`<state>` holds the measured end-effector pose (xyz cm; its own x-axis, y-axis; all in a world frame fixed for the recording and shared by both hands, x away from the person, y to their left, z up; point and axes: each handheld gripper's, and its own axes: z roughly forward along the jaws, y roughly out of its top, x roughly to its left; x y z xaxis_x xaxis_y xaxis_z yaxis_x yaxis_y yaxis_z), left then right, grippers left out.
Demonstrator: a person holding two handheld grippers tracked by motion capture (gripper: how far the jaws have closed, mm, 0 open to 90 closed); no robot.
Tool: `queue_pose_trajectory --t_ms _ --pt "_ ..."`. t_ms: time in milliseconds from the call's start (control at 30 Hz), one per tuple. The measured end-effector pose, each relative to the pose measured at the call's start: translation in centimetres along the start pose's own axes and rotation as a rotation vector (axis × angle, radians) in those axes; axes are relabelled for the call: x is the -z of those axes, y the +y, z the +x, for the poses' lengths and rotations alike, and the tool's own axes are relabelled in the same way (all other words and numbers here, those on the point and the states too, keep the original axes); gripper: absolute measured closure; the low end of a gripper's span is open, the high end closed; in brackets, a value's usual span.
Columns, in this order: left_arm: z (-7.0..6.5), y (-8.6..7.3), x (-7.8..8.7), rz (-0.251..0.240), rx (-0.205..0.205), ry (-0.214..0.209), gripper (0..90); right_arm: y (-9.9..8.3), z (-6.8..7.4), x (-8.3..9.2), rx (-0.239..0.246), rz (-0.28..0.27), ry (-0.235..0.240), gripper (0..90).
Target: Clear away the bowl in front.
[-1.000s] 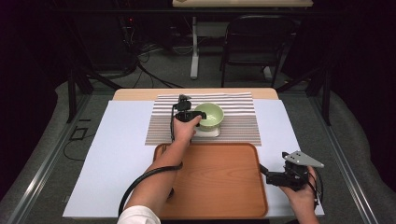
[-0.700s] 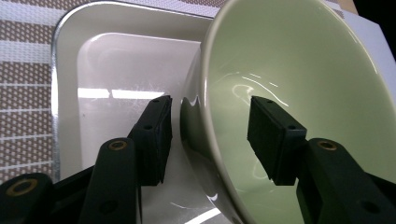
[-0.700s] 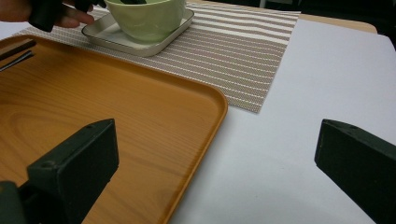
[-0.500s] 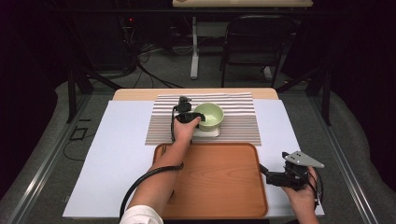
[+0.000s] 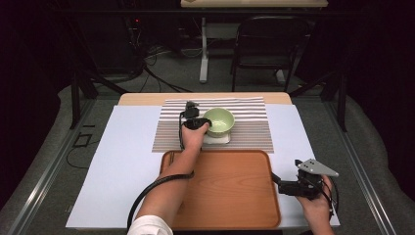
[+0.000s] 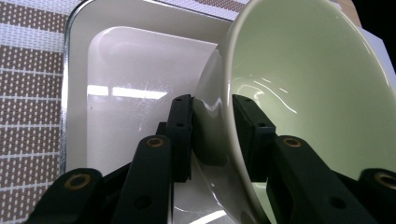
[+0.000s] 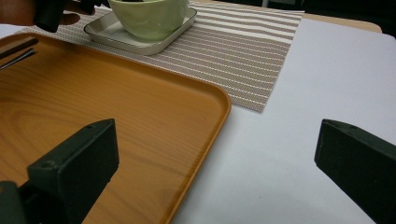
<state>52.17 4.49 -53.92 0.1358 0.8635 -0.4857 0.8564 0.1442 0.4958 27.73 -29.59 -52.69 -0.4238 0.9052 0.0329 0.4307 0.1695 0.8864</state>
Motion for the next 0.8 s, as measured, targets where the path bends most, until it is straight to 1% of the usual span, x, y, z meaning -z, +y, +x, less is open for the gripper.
queue_pose_trajectory --t_ms 133,167,233,267,333,500,533,600,633,733,800 --pt "0.14 0.14 0.07 0.004 0.023 0.002 74.2 0.00 0.00 0.01 -0.002 -0.001 0.001 0.0" --pt "0.17 0.14 0.10 0.002 0.029 0.003 76.7 0.00 0.00 0.01 -0.002 -0.002 0.001 0.0" --pt "0.30 0.09 0.16 -0.002 0.048 -0.001 77.8 0.00 -0.01 0.00 -0.002 -0.001 0.001 0.0" --pt "0.40 0.07 0.20 -0.004 0.057 -0.001 80.7 -0.01 -0.02 -0.02 -0.002 -0.001 0.001 0.0" --pt "0.70 0.02 0.26 -0.006 0.079 -0.014 81.6 -0.01 -0.03 -0.03 -0.002 -0.001 0.002 0.0" --pt "0.70 0.02 0.26 -0.006 0.079 -0.014 81.6 -0.01 -0.03 -0.03 -0.002 -0.001 0.002 0.0" --pt "0.86 -0.02 0.45 -0.005 0.088 -0.027 81.6 -0.01 -0.03 -0.03 -0.002 -0.001 0.002 0.0" --pt "0.86 -0.02 0.45 -0.005 0.088 -0.027 81.7 -0.01 -0.04 -0.01 -0.003 -0.002 -0.001 0.0" --pt "0.71 0.03 0.60 -0.006 0.063 -0.013 81.7 -0.02 -0.08 -0.01 -0.002 -0.003 -0.003 0.0" --pt "0.78 0.04 0.77 -0.004 0.048 -0.008 81.8 -0.02 -0.09 0.00 -0.005 -0.004 -0.003 0.0" --pt "0.87 0.04 0.92 -0.009 0.051 -0.010 81.8 -0.02 -0.09 0.01 -0.004 -0.005 -0.002 0.0"
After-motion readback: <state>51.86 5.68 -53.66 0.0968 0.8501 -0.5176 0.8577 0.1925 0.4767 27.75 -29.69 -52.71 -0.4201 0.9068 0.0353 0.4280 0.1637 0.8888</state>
